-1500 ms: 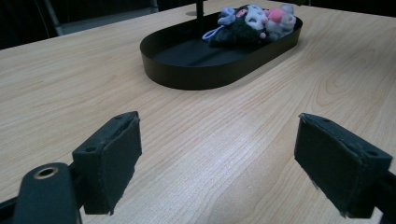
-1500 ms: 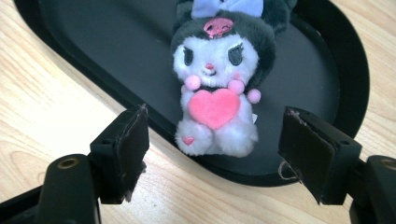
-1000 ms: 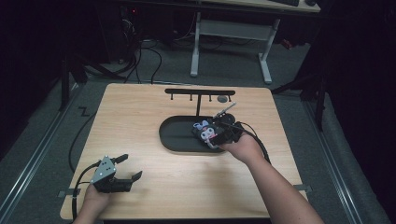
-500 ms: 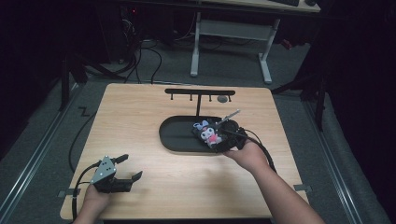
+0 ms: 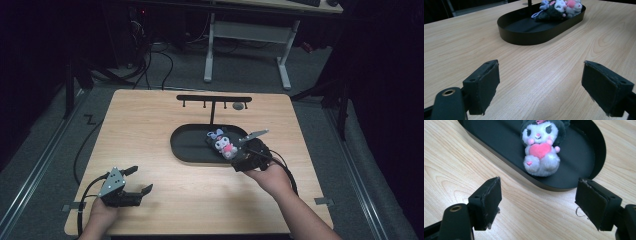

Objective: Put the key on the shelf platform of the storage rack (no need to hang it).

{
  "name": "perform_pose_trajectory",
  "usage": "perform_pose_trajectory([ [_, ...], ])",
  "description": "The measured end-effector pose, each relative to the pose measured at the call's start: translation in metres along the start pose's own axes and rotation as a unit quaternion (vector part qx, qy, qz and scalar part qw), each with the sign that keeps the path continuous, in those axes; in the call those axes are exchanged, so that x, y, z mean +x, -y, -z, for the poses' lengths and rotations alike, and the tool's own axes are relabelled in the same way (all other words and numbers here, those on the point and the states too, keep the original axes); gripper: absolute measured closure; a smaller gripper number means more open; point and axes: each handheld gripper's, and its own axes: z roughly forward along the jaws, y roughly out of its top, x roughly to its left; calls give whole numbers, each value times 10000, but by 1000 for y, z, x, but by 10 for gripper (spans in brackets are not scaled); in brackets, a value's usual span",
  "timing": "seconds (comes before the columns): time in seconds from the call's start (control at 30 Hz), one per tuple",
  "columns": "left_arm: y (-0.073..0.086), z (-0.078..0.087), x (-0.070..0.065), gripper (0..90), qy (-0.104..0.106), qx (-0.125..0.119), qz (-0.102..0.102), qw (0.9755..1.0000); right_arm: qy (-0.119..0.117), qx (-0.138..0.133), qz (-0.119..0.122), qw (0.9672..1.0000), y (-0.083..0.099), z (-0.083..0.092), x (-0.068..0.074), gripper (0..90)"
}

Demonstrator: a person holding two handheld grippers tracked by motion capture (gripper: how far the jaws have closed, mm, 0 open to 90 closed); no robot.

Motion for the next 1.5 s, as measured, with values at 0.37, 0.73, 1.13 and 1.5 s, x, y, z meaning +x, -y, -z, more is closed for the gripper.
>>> perform_pose_trajectory([
  [0.37,0,0,0,154,3,19,-6,10000,81,-426,-1,9991,18,8,-2,186],
  [0.73,0,-1,-1,154,14,52,-24,10000,36,-842,8,9964,40,8,4,176],
  [1.13,1,-4,-3,154,13,122,-79,9999,134,-1291,33,9915,75,-1,16,177],
  [1.5,0,-3,-6,154,13,68,-125,9999,172,-1774,-102,9839,106,-10,18,178],
])
